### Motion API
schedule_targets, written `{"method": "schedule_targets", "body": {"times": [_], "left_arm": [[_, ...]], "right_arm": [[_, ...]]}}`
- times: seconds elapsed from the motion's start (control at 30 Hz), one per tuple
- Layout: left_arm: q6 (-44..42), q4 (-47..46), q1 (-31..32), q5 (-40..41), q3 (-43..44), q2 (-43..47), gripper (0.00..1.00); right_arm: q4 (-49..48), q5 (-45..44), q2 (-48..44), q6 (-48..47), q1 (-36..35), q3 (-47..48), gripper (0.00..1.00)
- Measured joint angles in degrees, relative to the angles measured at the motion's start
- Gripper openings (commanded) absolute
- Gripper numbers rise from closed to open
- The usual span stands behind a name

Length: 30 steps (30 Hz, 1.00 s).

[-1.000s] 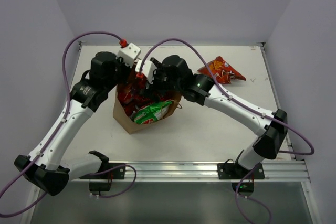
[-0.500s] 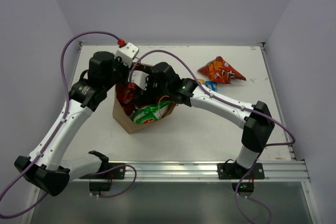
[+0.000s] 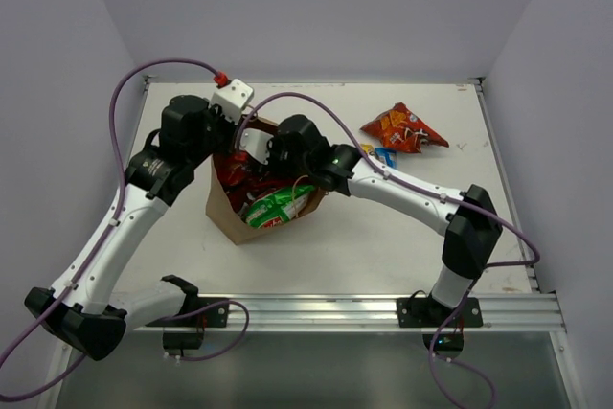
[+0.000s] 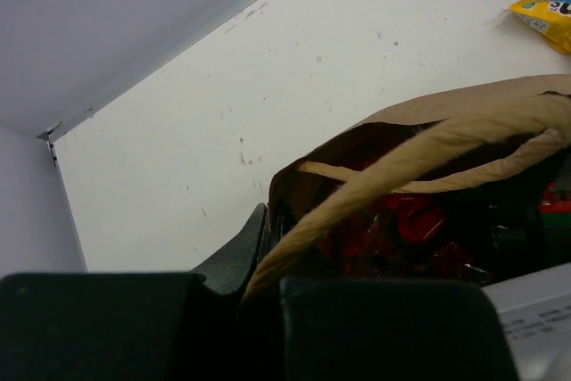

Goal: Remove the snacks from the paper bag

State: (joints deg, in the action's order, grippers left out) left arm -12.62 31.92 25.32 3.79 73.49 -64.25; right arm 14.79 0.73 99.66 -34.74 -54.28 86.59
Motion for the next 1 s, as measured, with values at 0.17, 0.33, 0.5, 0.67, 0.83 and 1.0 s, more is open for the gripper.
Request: {"method": "schedule_targets", "body": {"times": [0.17, 0.33, 0.5, 0.67, 0.83, 1.0], "left_arm": [[0.0, 0.0, 0.3, 1.2, 0.0, 0.0, 0.0], [0.0, 0.0, 0.6, 3.3, 0.0, 0.0, 0.0], [0.1, 0.1, 0.6, 7.3, 0.0, -0.2, 0.0], [0.0, -0.8, 0.6, 12.7, 0.0, -0.6, 0.0], [-1.3, -2.3, 0.5, 17.2, 0.0, -1.3, 0.0], [-4.6, -5.9, 0.2, 19.3, 0.0, -2.8, 0.0]], "right_arm": [[2.0, -0.1, -4.3, 0.0, -0.8, -1.0, 0.0], [3.7, 0.0, -12.3, 0.0, -2.0, -1.1, 0.0], [3.8, -3.2, -21.0, 0.0, -2.7, -1.1, 0.0], [4.0, -10.7, -27.8, 0.3, -1.3, -1.2, 0.0], [3.5, -16.9, -33.4, 5.3, 7.4, -2.9, 0.0], [2.9, -22.4, -33.9, 12.9, 16.2, -7.0, 0.0]]}}
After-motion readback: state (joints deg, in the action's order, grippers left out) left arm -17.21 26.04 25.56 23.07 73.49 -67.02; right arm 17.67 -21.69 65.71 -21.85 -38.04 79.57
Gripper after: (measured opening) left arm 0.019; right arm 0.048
